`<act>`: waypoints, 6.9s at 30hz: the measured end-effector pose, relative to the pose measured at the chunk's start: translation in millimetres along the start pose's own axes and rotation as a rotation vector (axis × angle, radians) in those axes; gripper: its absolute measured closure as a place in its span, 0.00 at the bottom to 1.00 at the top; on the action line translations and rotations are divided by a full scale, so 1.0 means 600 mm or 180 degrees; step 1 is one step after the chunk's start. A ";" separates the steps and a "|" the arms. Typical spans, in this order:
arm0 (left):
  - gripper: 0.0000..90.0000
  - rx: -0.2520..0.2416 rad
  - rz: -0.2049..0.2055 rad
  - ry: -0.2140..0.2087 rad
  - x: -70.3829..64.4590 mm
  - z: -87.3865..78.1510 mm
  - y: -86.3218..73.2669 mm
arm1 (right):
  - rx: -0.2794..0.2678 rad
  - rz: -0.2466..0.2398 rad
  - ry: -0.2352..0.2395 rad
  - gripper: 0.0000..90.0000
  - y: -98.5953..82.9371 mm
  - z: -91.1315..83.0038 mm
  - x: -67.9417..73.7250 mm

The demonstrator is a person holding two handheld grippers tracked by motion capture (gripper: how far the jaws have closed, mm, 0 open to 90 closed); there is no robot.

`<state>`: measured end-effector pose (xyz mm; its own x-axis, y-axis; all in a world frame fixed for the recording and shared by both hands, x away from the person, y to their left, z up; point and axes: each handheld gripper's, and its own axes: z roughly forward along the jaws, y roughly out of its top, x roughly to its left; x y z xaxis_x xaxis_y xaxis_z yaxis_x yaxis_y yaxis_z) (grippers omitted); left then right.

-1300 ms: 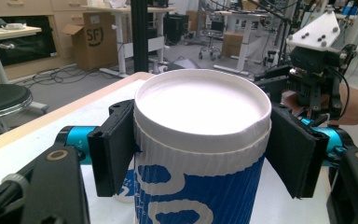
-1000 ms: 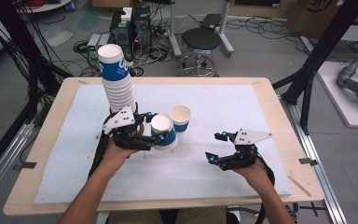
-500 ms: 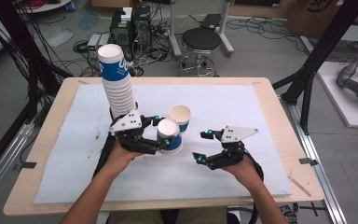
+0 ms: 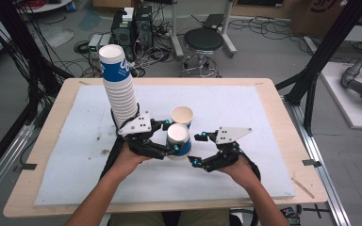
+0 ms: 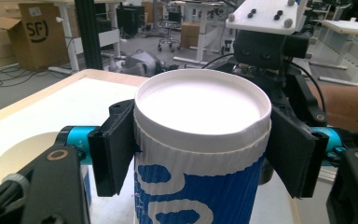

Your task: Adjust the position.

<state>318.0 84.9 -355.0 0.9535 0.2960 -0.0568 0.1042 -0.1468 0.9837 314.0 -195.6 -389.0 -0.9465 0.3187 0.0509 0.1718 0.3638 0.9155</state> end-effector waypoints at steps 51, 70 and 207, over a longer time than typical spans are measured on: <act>0.18 0.0199 -0.0182 -0.0156 -0.009 0.010 -0.009 | 0.0362 -0.0327 0.0230 0.36 0.012 -0.002 0.001; 0.18 0.0935 0.0085 -0.0311 -0.006 0.013 0.032 | 0.1083 -0.0769 0.0194 0.36 0.047 0.002 0.003; 0.18 0.0651 0.0085 -0.0410 -0.022 0.003 -0.034 | 0.0148 -0.0229 0.0370 0.36 -0.022 -0.035 0.008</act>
<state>304.0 82.6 -374.5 0.9835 0.1686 -0.0655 0.1212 -0.3449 0.9308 301.7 -217.3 -392.3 -0.9816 0.1878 0.0342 0.1123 0.4231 0.8991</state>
